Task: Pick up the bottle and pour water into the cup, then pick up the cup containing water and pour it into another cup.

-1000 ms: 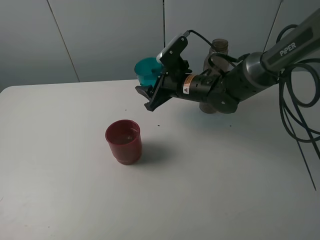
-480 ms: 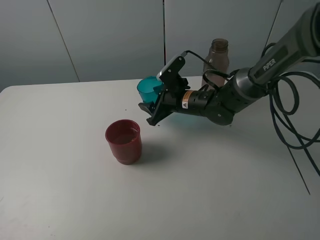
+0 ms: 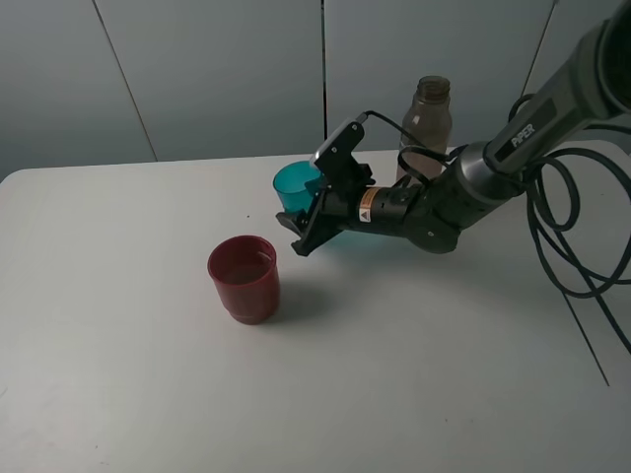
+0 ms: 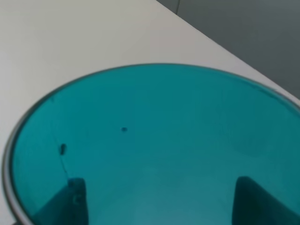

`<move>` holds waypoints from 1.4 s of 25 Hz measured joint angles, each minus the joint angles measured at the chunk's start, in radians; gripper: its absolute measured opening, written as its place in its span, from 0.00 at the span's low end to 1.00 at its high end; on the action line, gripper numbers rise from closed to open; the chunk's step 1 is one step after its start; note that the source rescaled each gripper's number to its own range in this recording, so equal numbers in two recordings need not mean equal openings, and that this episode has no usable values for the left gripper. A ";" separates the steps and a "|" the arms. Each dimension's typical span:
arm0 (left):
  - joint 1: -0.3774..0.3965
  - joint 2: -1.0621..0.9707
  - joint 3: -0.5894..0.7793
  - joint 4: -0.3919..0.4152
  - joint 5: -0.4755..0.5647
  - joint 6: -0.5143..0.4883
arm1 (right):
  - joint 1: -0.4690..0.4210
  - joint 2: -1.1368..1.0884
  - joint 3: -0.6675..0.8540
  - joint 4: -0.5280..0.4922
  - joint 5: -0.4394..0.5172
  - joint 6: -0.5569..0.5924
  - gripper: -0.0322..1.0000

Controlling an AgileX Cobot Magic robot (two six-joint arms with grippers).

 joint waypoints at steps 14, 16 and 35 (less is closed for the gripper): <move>0.000 0.000 0.000 0.000 0.000 0.000 | 0.000 0.000 0.000 0.008 0.005 0.002 0.50; 0.000 0.000 0.000 0.000 0.000 0.000 | 0.000 0.000 0.000 0.008 0.000 0.002 0.50; 0.000 0.000 0.000 0.000 0.000 0.000 | 0.000 -0.378 0.004 0.041 0.371 0.287 0.50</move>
